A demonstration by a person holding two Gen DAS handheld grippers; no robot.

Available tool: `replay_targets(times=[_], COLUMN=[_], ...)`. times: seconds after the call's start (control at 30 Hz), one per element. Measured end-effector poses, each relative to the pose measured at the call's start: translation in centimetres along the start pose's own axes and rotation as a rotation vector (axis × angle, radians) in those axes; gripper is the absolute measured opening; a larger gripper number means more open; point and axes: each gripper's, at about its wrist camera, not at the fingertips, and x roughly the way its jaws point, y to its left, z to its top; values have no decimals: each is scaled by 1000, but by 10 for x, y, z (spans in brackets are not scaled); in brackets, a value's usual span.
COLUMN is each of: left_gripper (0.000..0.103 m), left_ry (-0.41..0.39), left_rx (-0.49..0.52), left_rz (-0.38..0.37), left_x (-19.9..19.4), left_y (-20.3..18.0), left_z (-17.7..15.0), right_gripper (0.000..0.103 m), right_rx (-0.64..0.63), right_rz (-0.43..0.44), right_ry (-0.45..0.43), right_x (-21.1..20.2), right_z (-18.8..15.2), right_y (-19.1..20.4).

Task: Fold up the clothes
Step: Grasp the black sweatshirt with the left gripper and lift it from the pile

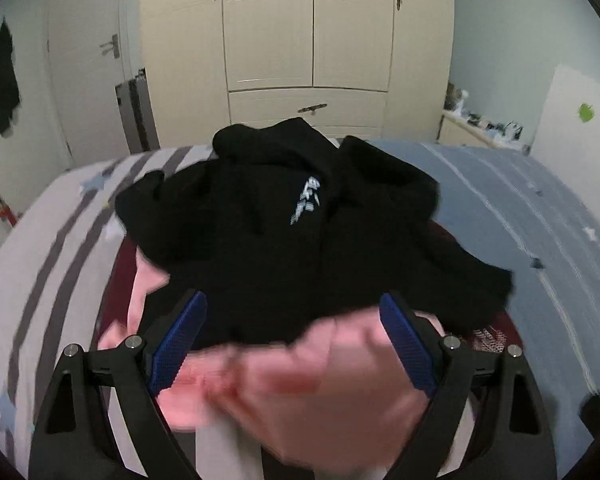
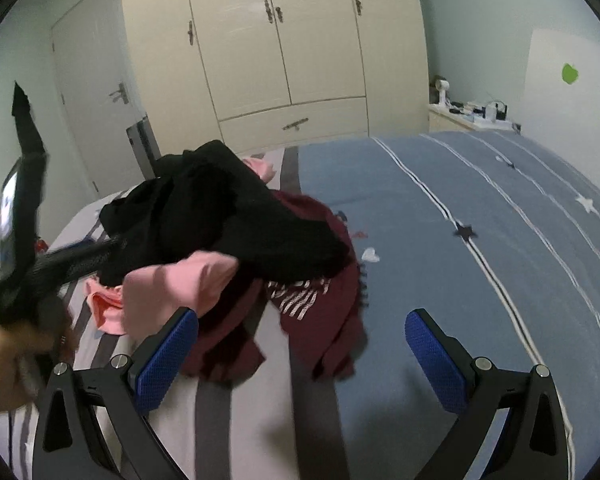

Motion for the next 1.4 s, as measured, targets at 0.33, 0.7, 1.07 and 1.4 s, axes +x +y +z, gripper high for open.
replay_targets(times=[0.33, 0.7, 1.07, 1.4], left_gripper=[1, 0, 0, 2], left_ry=[187, 18, 88, 167], left_rx=[-43, -2, -46, -34], left_rz=[-21, -344, -328, -170], left_x=[59, -88, -189, -244], left_y=[15, 51, 118, 136], left_z=[2, -12, -108, -208], right_gripper=[103, 103, 103, 103], right_rx=[-44, -21, 21, -30], right_rz=[31, 57, 117, 135], right_ry=[42, 85, 122, 163], right_x=[7, 10, -6, -8], right_z=[-18, -44, -47, -64], right_y=[-32, -27, 4, 20])
